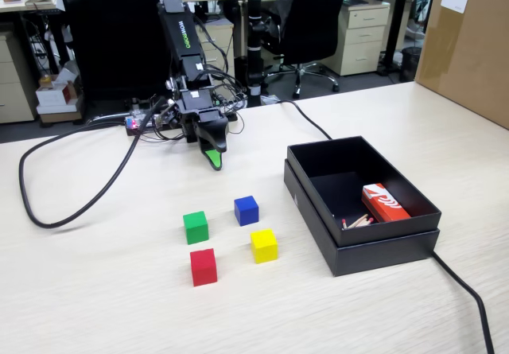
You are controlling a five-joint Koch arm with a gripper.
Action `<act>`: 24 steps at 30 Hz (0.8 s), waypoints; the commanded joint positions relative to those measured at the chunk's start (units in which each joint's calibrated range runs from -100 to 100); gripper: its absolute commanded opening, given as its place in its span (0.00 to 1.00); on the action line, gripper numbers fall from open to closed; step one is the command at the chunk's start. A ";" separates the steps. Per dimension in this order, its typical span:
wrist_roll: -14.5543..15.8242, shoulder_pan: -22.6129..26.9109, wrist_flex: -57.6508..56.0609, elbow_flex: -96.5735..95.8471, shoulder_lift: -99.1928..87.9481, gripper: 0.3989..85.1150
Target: Put the green cube on top of the red cube
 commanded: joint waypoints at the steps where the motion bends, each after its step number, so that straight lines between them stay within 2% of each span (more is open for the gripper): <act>1: 0.44 -0.39 -8.97 6.97 0.56 0.56; 14: -0.49 -1.22 -30.74 35.80 14.90 0.56; 24: -5.23 -5.86 -36.18 61.37 43.59 0.56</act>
